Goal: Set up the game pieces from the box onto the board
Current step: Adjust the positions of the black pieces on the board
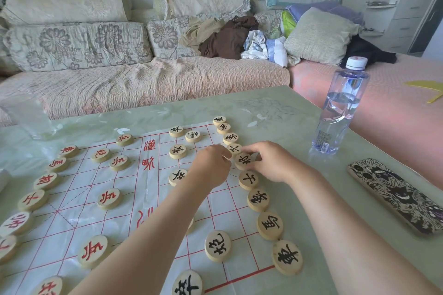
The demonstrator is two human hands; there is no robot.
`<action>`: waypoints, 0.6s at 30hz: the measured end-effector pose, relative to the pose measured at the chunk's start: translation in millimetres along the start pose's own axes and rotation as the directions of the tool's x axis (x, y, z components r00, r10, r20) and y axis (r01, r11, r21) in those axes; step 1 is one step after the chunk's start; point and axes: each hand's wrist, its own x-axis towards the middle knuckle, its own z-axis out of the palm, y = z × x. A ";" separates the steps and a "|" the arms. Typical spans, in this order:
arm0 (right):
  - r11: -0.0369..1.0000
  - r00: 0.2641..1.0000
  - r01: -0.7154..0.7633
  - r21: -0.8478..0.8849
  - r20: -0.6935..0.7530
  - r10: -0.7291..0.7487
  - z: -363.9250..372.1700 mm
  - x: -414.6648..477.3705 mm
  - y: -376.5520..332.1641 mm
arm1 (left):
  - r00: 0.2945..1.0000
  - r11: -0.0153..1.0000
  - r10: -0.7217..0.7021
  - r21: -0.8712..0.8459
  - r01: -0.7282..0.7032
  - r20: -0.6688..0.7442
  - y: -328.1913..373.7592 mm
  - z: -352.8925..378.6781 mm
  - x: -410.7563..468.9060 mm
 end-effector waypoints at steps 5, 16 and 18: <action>0.999 0.996 -0.047 -0.015 -0.078 0.046 1.8 5.6 7.7 | 0.997 0.996 0.073 0.042 -0.073 -0.013 -0.6 3.9 1.3; 0.998 0.998 -0.052 0.030 -0.042 0.054 2.3 3.2 4.7 | 0.996 0.994 0.093 0.066 -0.092 -0.015 -4.8 5.8 4.0; 0.997 0.995 -0.072 0.032 -0.061 0.074 1.2 2.1 5.5 | 0.996 0.994 0.090 0.056 -0.089 -0.021 -5.7 5.0 4.8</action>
